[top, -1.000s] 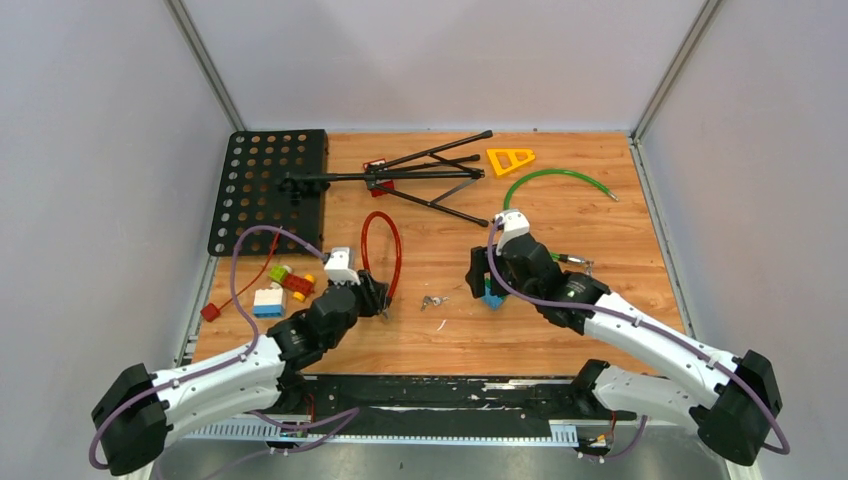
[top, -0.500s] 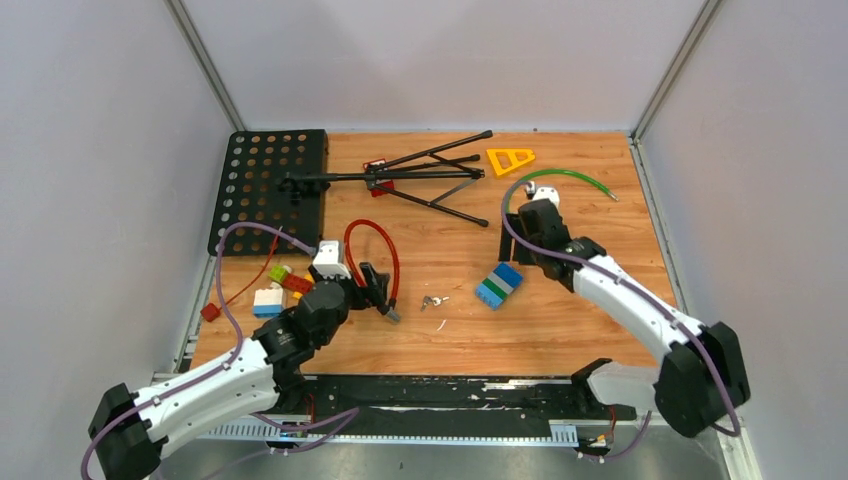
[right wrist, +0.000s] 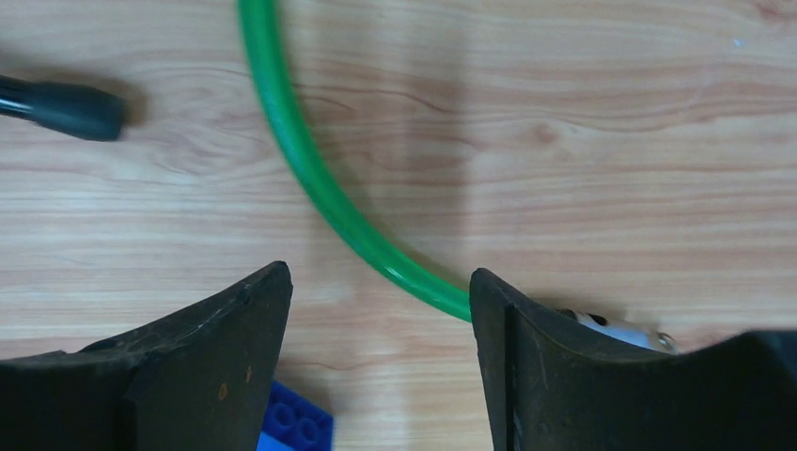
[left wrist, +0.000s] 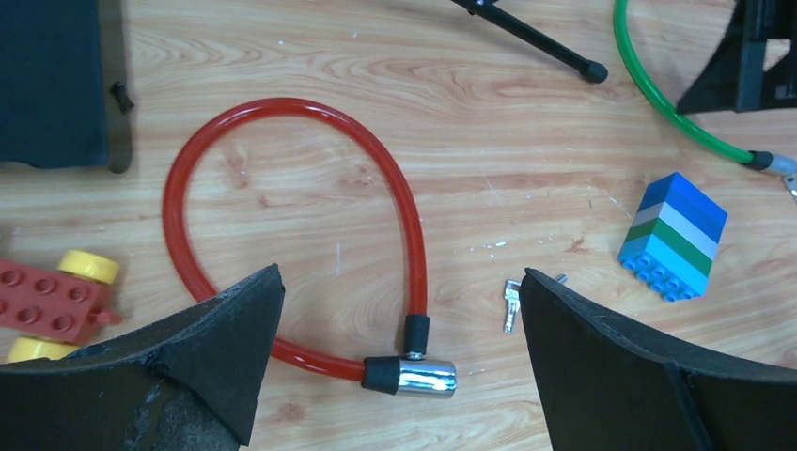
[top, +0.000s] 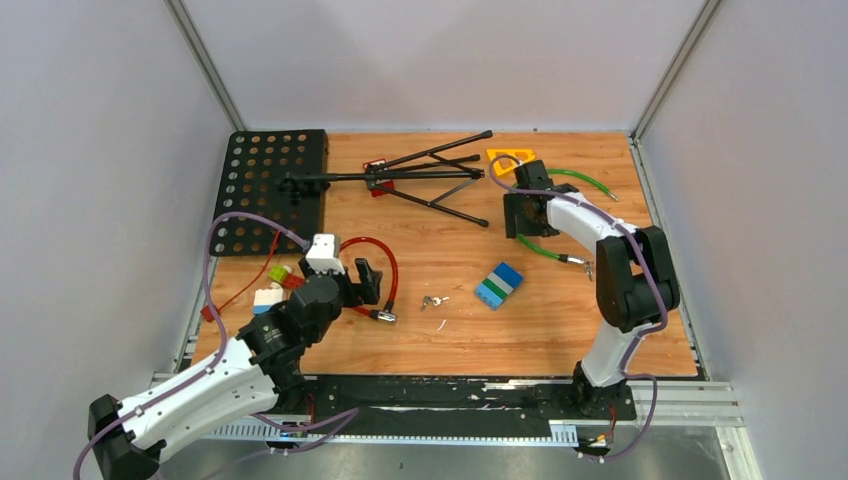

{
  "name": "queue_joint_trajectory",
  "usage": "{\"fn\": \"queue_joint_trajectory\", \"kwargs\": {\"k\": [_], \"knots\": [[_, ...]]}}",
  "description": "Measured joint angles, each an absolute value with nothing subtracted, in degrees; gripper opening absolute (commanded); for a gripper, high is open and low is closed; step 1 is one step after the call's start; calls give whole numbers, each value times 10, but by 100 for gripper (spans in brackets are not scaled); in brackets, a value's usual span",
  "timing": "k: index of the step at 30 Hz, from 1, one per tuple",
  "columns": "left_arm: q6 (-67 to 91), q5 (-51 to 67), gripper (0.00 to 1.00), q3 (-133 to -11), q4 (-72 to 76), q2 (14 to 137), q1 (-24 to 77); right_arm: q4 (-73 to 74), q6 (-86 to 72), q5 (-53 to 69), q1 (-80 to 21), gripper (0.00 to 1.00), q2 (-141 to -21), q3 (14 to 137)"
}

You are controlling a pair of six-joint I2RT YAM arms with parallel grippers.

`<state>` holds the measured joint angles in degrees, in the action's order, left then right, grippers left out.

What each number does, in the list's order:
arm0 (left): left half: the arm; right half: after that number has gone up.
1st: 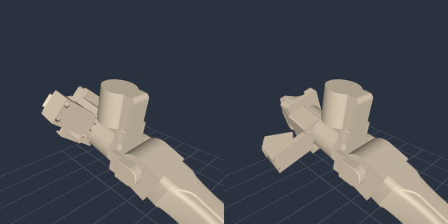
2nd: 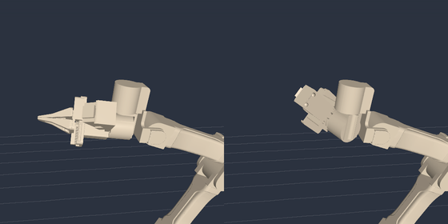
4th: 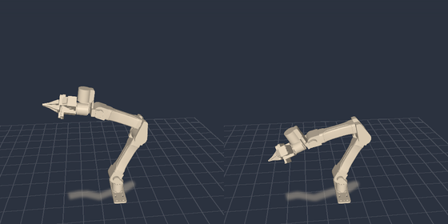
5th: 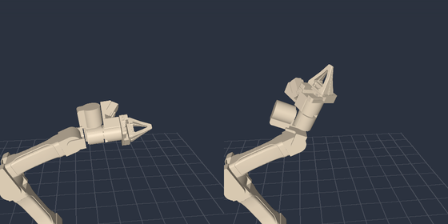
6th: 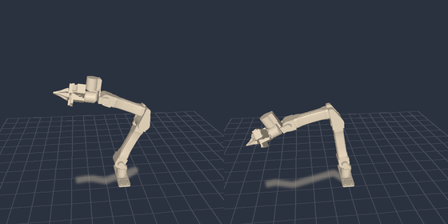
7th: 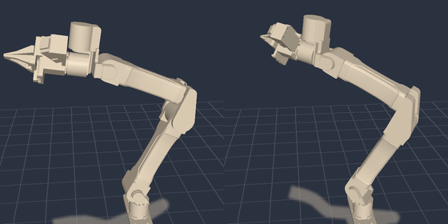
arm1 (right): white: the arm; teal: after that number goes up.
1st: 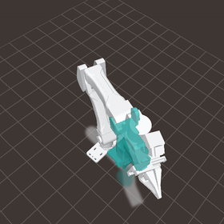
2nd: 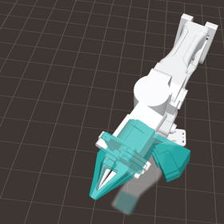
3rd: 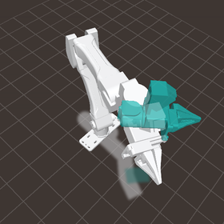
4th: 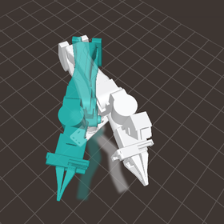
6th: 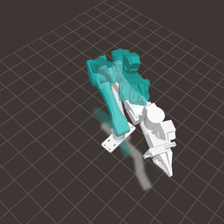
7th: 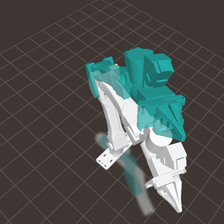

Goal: Lock with the key
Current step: Place the lock at the center of the board, then pick up the lock from the center of the board.

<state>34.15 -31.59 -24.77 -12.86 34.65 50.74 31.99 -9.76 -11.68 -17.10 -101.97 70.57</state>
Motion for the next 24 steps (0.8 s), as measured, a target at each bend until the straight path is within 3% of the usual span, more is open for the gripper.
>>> {"fn": "queue_joint_trajectory", "kwargs": {"k": [8, 16, 21, 24], "knots": [[348, -348, 100, -278, -191, 338, 507, 362, -56, -74, -109, 65, -1028, 705], [348, -340, 100, -278, -178, 343, 507, 369, -39, -2, -116, 61, -1056, 704], [347, -326, 100, -278, -167, 356, 507, 371, -38, -8, -116, 39, -1075, 708], [348, -318, 100, -278, -164, 364, 507, 369, -40, -8, -116, 18, -1076, 710]]}}
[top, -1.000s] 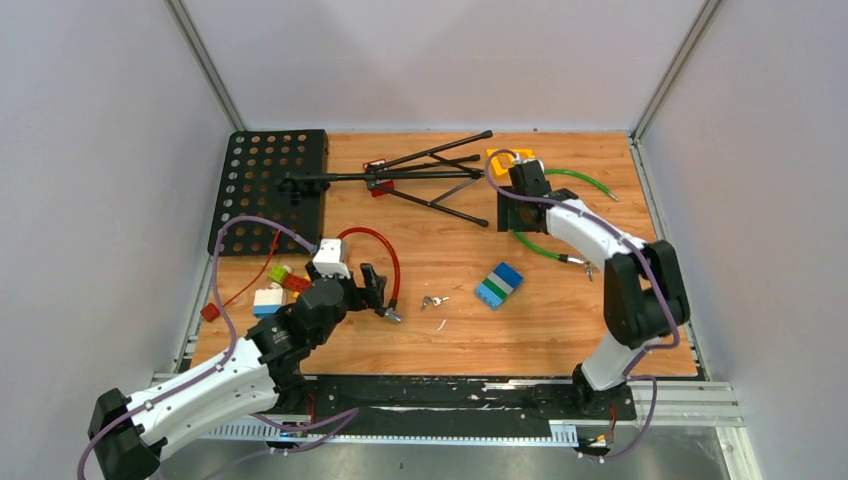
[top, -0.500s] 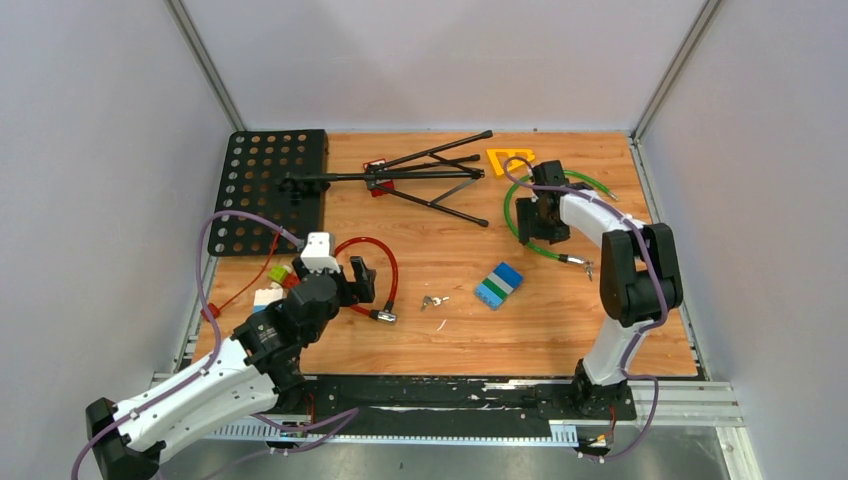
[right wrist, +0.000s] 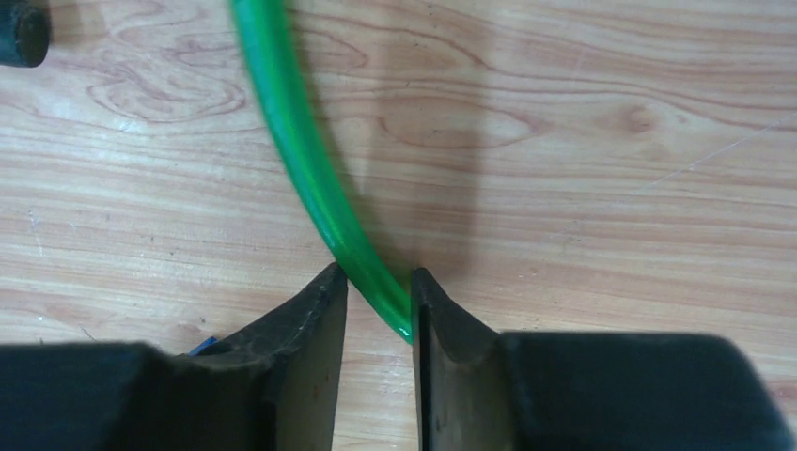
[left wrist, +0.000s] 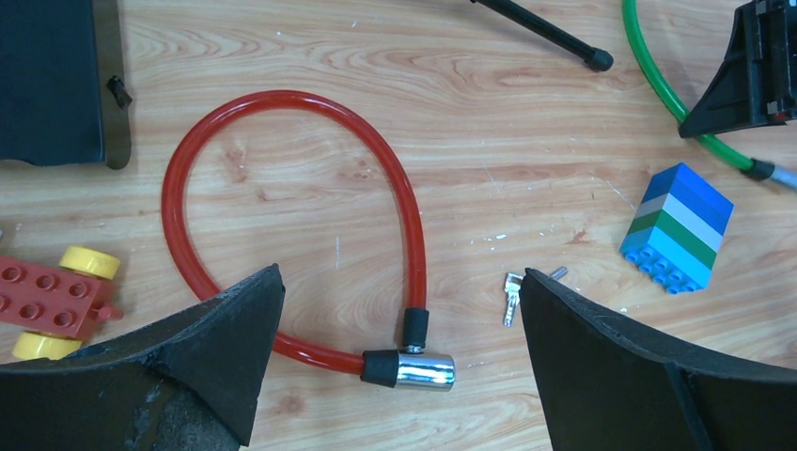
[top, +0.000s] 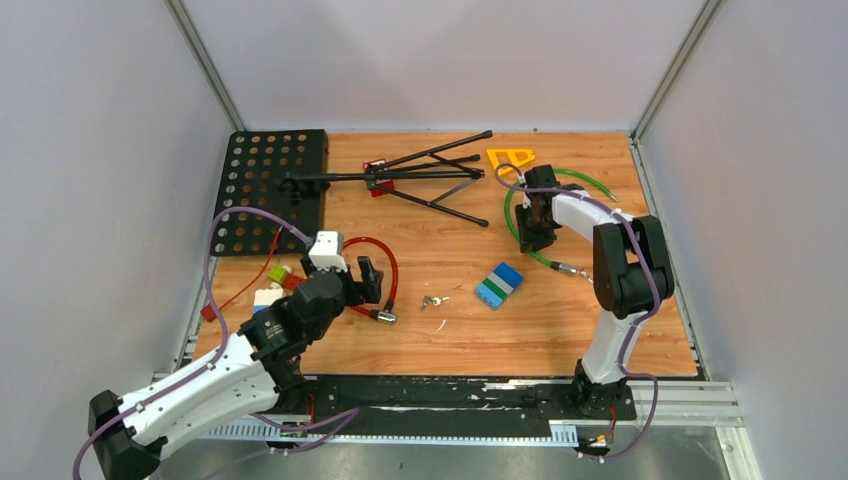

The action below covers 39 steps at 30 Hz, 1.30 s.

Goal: Lock with the key
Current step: Pick up the lock from the center of the board.

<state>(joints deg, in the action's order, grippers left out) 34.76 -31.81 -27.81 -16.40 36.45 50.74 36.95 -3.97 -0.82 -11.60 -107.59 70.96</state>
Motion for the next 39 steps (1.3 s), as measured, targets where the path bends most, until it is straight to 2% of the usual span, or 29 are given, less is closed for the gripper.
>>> {"fn": "queue_joint_trajectory", "kwargs": {"k": [3, 10, 19, 30, 34, 39], "knots": [[348, -315, 100, -278, -161, 366, 507, 368, -39, 0, -119, 0, -1076, 709], [337, -262, 100, -284, -120, 379, 507, 343, -45, -4, -119, 0, -1023, 660], [321, -152, 100, -331, 10, 431, 507, 318, -51, 81, -134, 0, -744, 596], [402, -13, 100, -394, 121, 583, 507, 215, -48, 90, -378, 0, -446, 441], [428, 12, 100, -397, 143, 585, 507, 172, -48, 80, -429, 0, -403, 406], [450, 15, 100, -397, 180, 571, 507, 135, -45, 51, -486, 0, -417, 392]]}}
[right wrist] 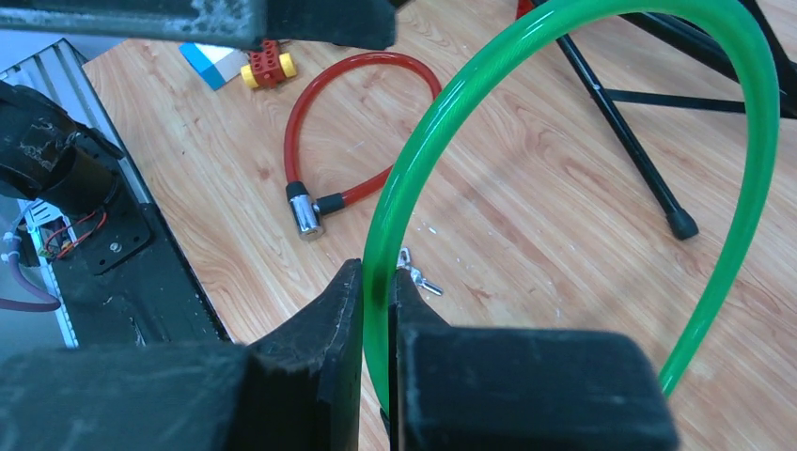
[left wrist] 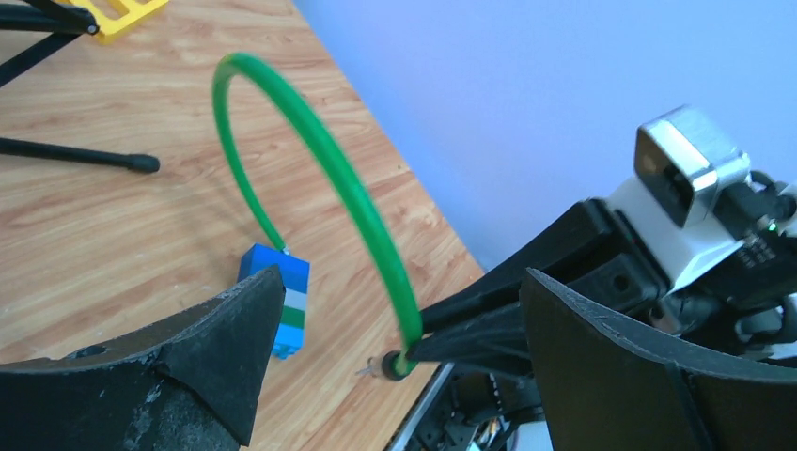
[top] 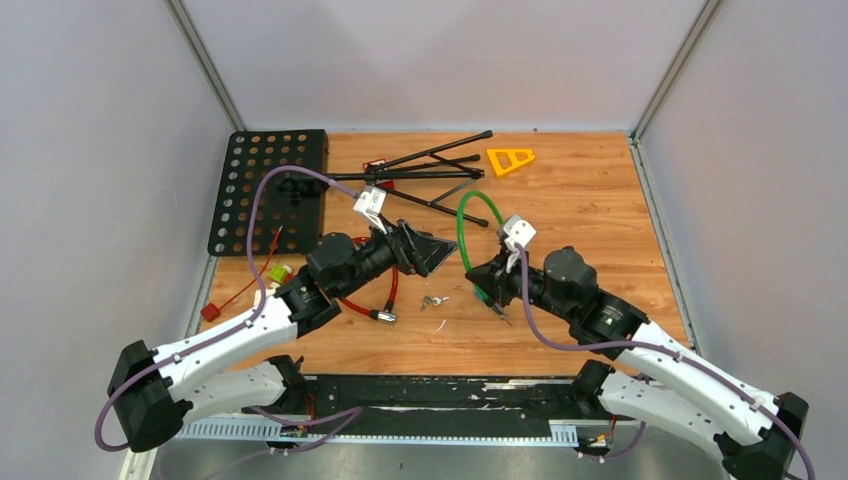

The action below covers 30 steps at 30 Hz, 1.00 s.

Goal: Lock with the key
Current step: Pick up the lock from the center of the board.

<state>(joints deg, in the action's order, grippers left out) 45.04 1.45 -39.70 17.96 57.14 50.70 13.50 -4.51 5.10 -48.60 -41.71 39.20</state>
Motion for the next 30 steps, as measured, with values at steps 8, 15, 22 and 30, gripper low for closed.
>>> {"fn": "queue_joint_trajectory", "kwargs": {"k": [8, 15, 22, 30], "knots": [[475, 19, 75, -388, 202, 580, 507, 84, -36, -7, -566, 0, -483, 392], [480, 29, 20, -384, 182, 602, 505, 48, -29, -70, -615, 2, -504, 392], [465, 53, 9, -401, 164, 603, 505, 40, -29, -80, -619, 19, -504, 392], [384, 114, 13, -395, 167, 598, 505, 40, -29, -96, -621, 51, -463, 392]]}}
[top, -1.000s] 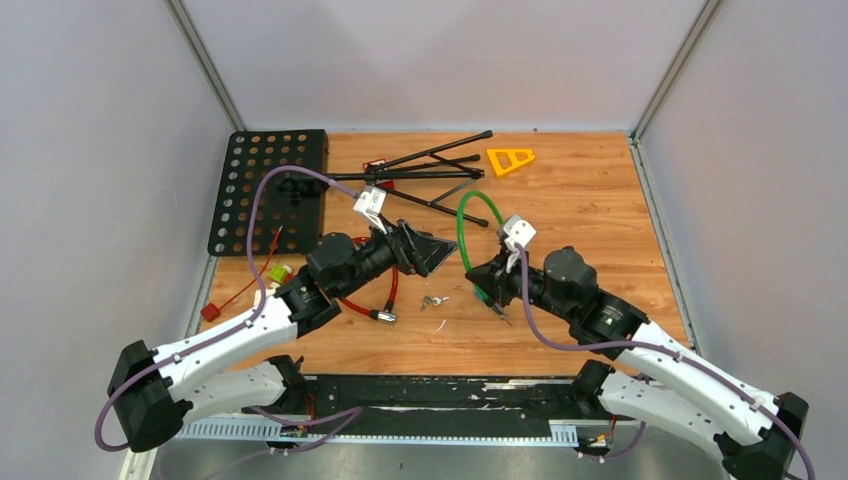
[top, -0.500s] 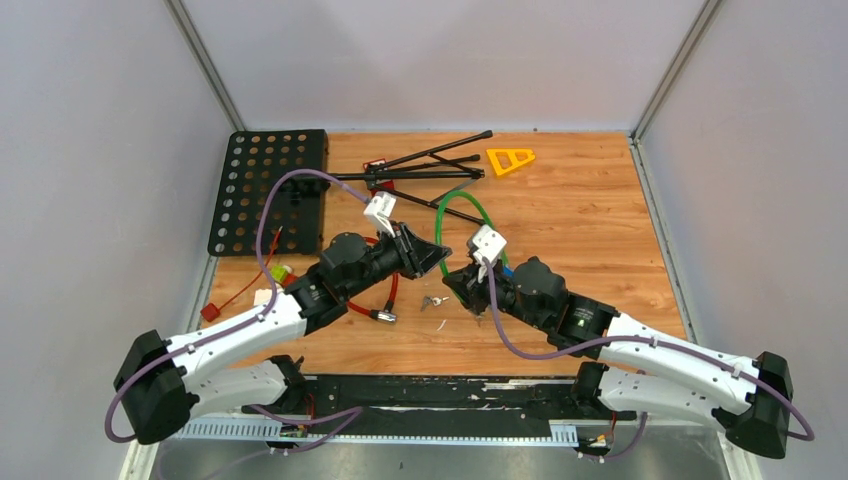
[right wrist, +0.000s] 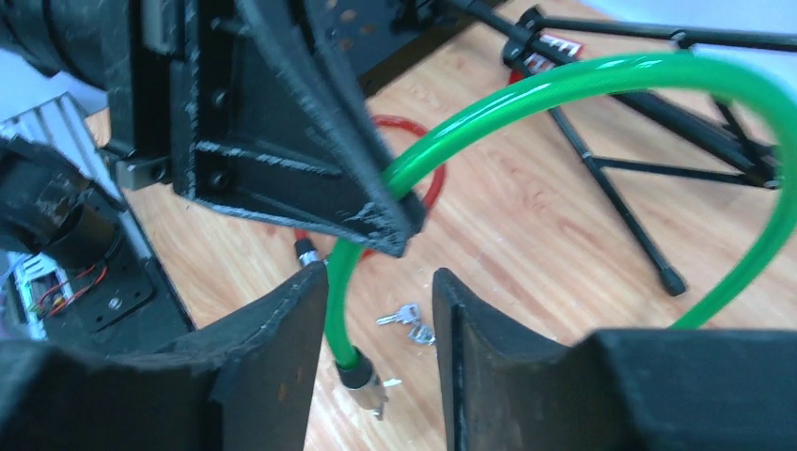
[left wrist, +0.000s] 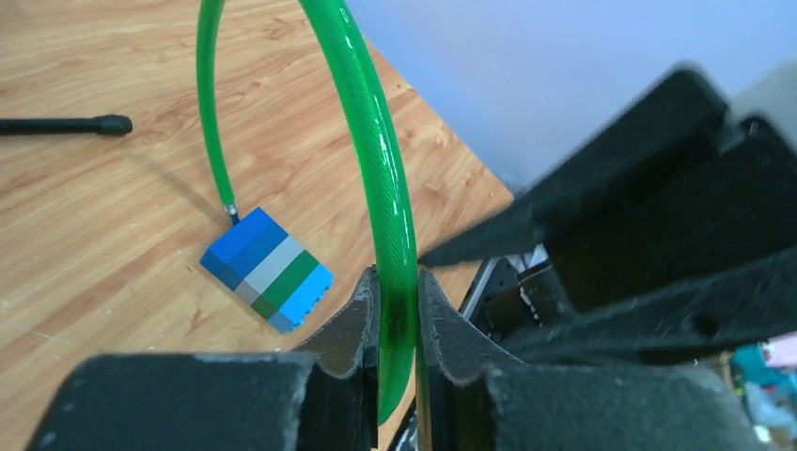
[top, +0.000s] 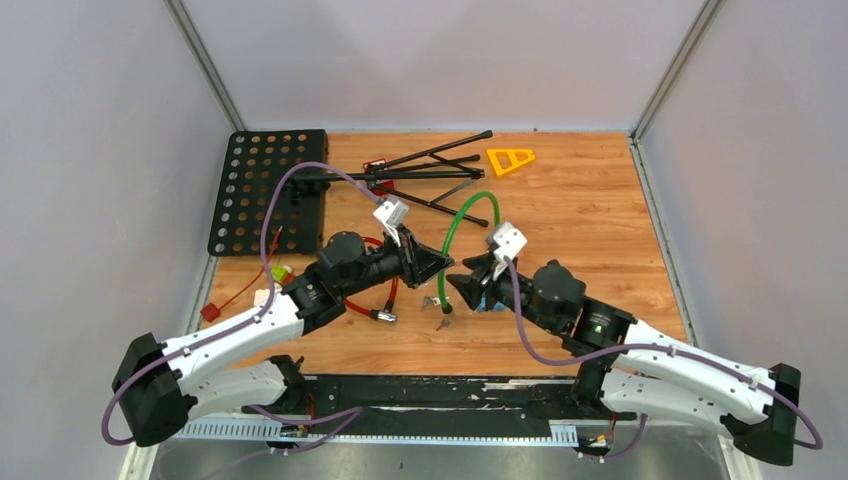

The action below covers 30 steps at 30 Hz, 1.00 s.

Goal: Lock with the key
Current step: Pick up the lock from the center of the board.

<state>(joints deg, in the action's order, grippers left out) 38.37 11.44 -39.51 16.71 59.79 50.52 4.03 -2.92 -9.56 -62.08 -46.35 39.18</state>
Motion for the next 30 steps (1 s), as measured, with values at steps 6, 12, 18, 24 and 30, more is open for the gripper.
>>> {"fn": "queue_joint_trajectory", "kwargs": {"k": [6, 12, 18, 24, 30], "knots": [[304, 148, 0, -394, 160, 565, 505, 40, -108, -204, -621, 62, -403, 401], [255, 180, 0, -394, 161, 546, 505, 18, -285, -279, -606, 63, -392, 423], [232, 196, 0, -394, 161, 545, 506, -42, -426, -259, -599, 63, -421, 420], [214, 209, 0, -394, 155, 545, 514, -50, -530, -234, -591, 53, -462, 420], [204, 209, 21, -394, 153, 541, 519, -55, -595, -215, -584, 0, -488, 420]]}}
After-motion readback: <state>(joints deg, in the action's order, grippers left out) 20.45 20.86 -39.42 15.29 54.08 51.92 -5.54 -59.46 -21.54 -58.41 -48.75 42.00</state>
